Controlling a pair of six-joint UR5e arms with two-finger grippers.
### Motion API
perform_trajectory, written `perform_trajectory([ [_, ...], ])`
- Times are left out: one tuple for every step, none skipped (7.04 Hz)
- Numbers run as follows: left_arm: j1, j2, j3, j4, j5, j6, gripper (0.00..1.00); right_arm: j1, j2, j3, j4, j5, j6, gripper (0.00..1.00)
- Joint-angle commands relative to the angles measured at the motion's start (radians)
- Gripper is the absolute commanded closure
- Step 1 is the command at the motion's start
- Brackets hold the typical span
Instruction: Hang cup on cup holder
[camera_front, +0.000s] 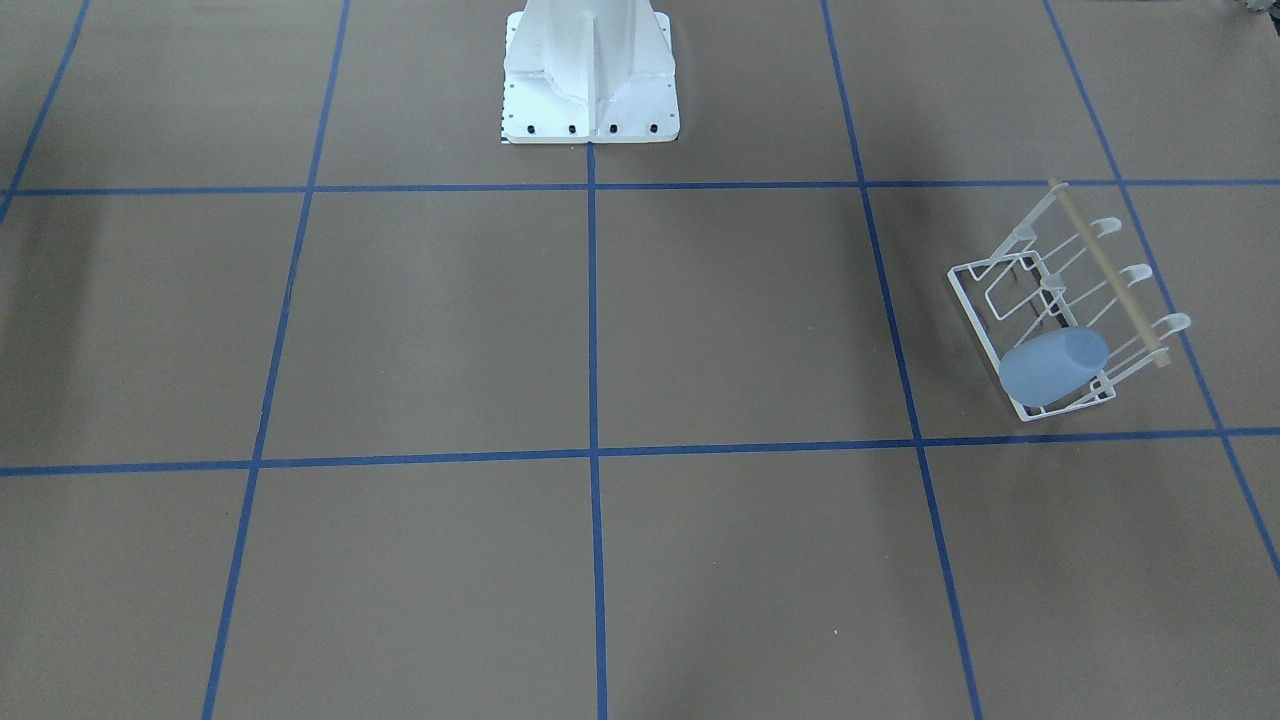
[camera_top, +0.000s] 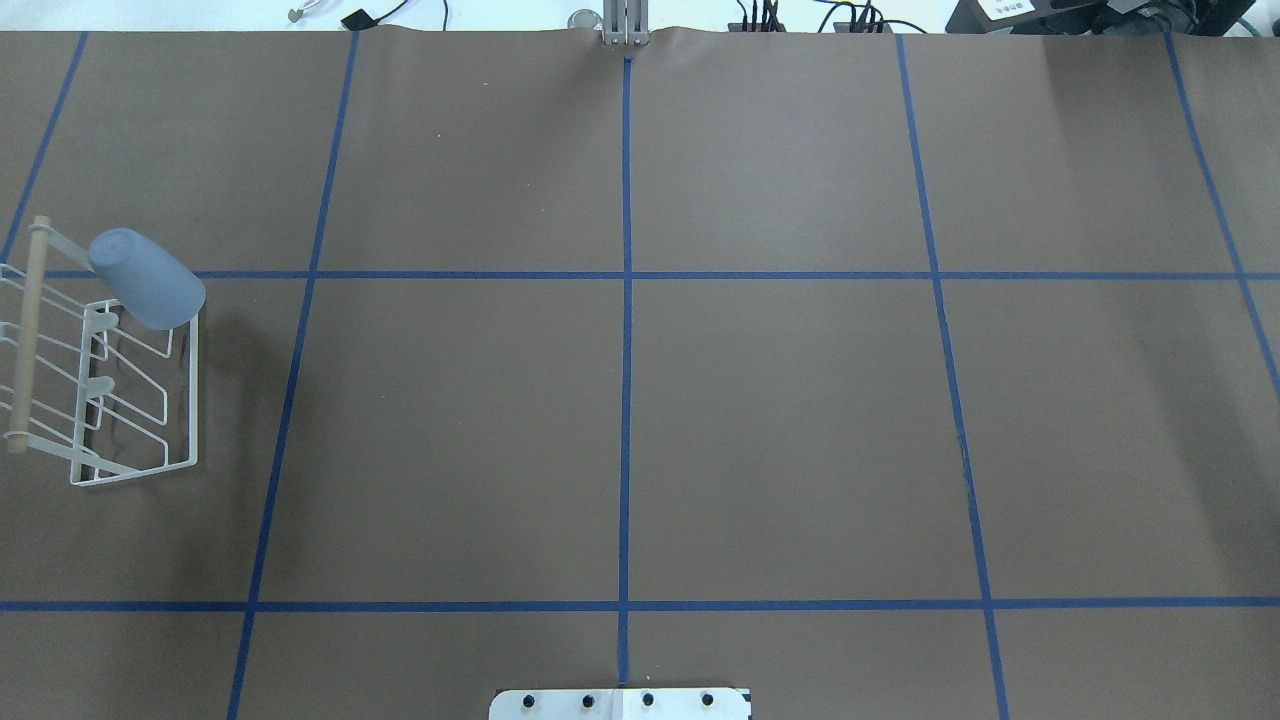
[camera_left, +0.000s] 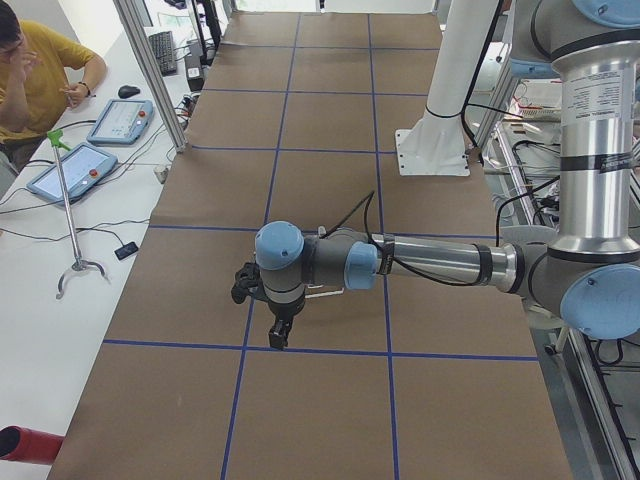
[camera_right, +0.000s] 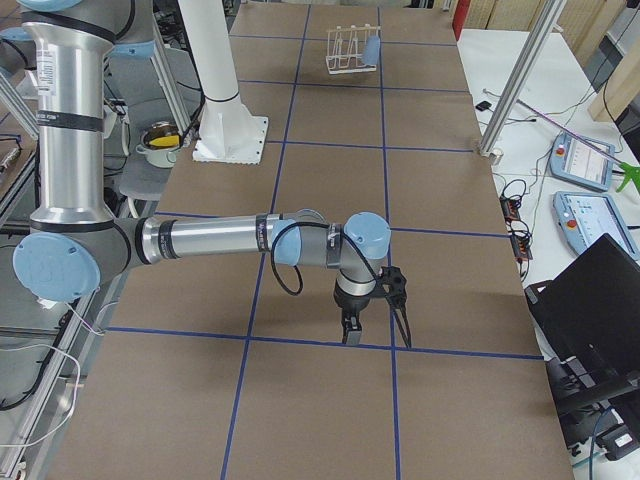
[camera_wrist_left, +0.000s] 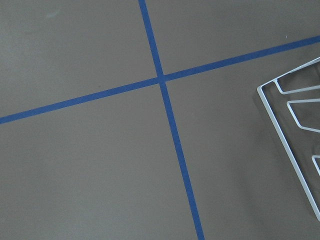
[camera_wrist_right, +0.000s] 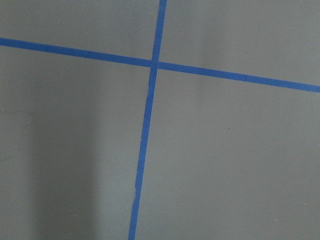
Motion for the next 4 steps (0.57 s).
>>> perform_trajectory([
  [0.000, 0.010, -0.004, 0.000, 0.000, 0.000, 0.01, 0.000, -0.004, 0.001, -0.002, 0.001, 0.003, 0.00],
  [0.000, 0.013, -0.006, 0.000, 0.000, 0.000, 0.01, 0.000, -0.009, 0.005, -0.002, 0.003, 0.003, 0.00],
  [-0.001, 0.019, -0.010, 0.000, 0.000, -0.002, 0.01, 0.000, -0.010, 0.005, 0.000, 0.003, 0.003, 0.00],
  [-0.001, 0.025, -0.010, 0.000, 0.000, 0.000, 0.01, 0.000, -0.010, 0.007, 0.000, 0.003, 0.003, 0.00],
])
